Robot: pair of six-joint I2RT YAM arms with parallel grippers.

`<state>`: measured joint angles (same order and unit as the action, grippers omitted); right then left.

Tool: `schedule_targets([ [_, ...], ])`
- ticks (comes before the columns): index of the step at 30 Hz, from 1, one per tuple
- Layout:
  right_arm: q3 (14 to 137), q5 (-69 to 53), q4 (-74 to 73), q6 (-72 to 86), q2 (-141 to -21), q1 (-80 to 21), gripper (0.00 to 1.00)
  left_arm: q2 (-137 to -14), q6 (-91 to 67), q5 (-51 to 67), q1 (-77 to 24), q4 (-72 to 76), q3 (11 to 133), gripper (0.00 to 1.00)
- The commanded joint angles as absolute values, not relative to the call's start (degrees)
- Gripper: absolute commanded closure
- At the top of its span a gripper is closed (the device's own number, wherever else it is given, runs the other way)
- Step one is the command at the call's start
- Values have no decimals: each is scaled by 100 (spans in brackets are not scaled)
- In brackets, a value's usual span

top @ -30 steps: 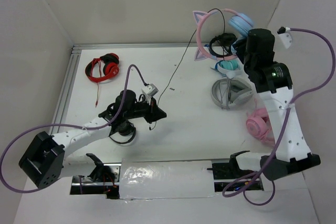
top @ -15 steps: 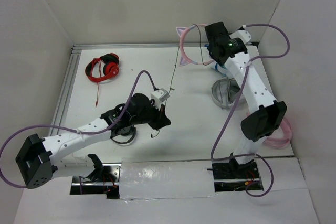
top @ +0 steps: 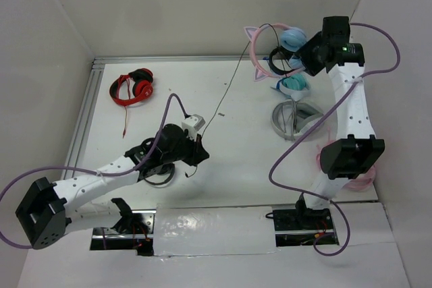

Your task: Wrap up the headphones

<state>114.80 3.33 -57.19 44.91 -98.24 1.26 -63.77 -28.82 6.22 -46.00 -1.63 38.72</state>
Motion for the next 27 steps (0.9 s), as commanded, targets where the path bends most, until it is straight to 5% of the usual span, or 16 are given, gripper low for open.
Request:
schedule_targets([
  [1,11312,-1543,-4642,4430,-9387,176,100,-6748,-3023,545,-4623,430,3946,100],
  [4,11294,-3200,-4290,4544,-9527,351,100,-7478,-2848,694,-4632,685,4306,100],
  [11,10575,-4079,-3420,5711,-9300,352,100,-8139,-2918,1467,-4658,1169,4825,100],
  [18,8775,-3066,-1782,7792,-8368,53,100,-8471,-3164,1424,-5018,1133,5097,100],
  [22,8990,-2929,-2064,8033,-8411,-191,100,-8675,-3182,1554,-5027,1081,5238,100],
  [27,9025,-126,-2801,8139,-8034,-737,100,-8473,-3041,1662,-5273,952,5256,100],
])
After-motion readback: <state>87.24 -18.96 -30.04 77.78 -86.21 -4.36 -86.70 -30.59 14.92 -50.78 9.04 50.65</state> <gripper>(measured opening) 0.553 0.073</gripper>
